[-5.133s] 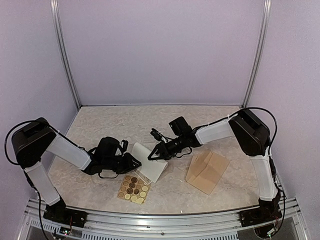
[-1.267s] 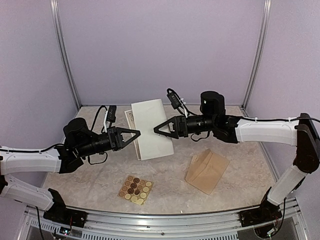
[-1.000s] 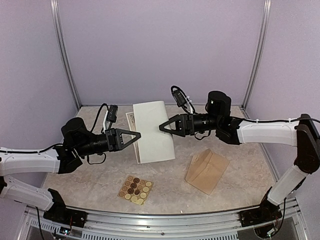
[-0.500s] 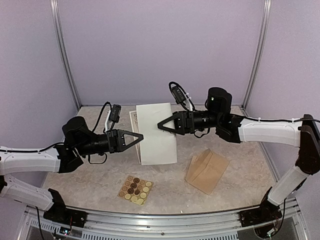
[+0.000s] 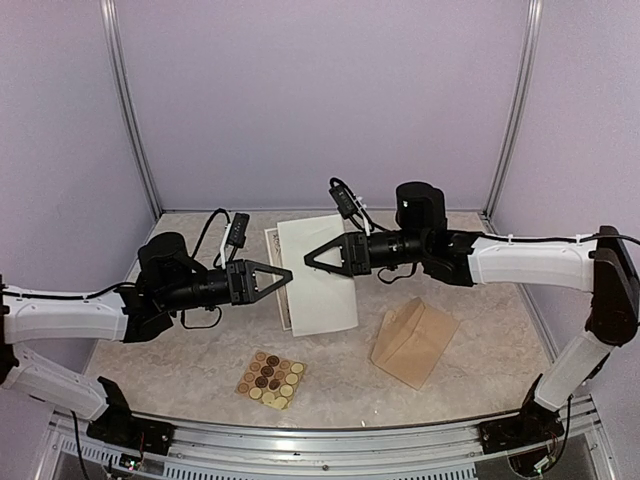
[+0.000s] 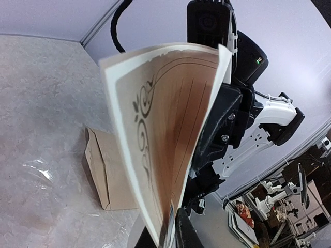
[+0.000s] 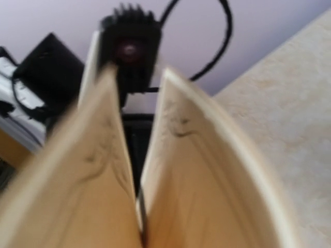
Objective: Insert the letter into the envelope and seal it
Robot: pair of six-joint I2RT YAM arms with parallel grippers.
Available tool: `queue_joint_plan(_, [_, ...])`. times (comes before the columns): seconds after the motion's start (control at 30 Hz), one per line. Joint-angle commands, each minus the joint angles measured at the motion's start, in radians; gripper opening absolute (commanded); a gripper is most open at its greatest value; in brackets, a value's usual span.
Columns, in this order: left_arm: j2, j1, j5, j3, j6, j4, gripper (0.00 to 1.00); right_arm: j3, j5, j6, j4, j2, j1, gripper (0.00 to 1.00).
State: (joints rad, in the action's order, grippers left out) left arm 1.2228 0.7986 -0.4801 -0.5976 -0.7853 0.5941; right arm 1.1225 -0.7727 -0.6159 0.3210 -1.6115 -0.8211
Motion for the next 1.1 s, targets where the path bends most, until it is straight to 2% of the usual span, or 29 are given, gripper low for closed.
queue_joint_plan(0.0, [0.021, 0.007, 0.015, -0.036, 0.000, -0.004, 0.12, 0.040, 0.075, 0.023, -0.062, -0.013, -0.016, 0.28])
queue_joint_plan(0.17, [0.033, 0.007, 0.020, -0.040, -0.005, -0.004, 0.14, 0.046, 0.108, 0.033, -0.088, -0.011, -0.020, 0.24])
queue_joint_plan(0.4, [0.058, 0.007, 0.024, -0.047, -0.018, 0.013, 0.15, 0.093, 0.162, 0.112, -0.188, -0.026, -0.049, 0.24])
queue_joint_plan(0.97, [0.097, 0.008, -0.020, -0.055, -0.031, 0.048, 0.16, 0.140, 0.133, 0.147, -0.247, -0.077, -0.076, 0.34])
queue_joint_plan(1.07, [0.099, 0.008, -0.021, -0.053, -0.029, 0.051, 0.07, 0.132, 0.115, 0.132, -0.222, -0.066, -0.076, 0.36])
